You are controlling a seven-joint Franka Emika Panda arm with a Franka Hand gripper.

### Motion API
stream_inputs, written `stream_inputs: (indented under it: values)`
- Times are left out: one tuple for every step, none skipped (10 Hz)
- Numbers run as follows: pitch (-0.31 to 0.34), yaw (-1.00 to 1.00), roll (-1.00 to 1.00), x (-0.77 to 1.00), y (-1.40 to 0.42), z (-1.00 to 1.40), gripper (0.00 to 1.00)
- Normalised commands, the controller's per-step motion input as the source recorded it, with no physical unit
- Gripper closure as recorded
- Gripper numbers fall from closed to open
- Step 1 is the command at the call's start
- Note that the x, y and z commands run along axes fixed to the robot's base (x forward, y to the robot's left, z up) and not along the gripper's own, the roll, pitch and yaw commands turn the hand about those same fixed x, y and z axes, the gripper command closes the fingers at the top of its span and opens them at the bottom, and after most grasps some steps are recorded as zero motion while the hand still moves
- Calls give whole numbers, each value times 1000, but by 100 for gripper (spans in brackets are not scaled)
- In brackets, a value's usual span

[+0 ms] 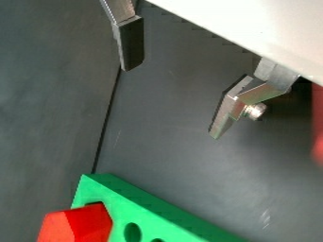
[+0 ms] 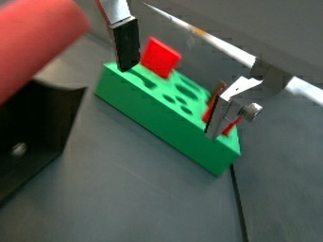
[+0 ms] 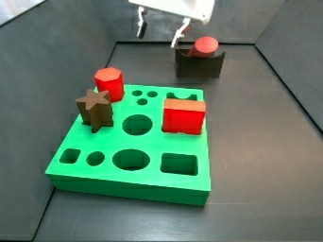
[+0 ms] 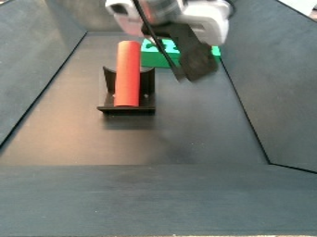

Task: Pick up the oval object. Move up. Place the oval object on the fixture. Regrasp the oval object. Move to above the board. Insert the oval object.
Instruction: Regrasp the oval object.

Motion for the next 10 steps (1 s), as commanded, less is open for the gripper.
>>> stream_inputs:
  values:
    - [-242, -1000, 764, -98, -548, -16, 0]
    - [-261, -1000, 759, -84, -409, -9, 0]
    - [-297, -1000, 744, -66, -131, -1, 0]
    - [-322, -1000, 726, -53, -35, 4, 0]
    - [-354, -1000, 708, -48, -22, 4, 0]
    - [-368, -1000, 699, -52, -12, 4, 0]
    - [-400, -1000, 673, -60, -10, 11, 0]
    - [-409, -1000, 662, -62, -9, 13, 0]
    - [-423, -1000, 640, -61, -8, 6, 0]
    - [-420, -1000, 618, -56, -9, 4, 0]
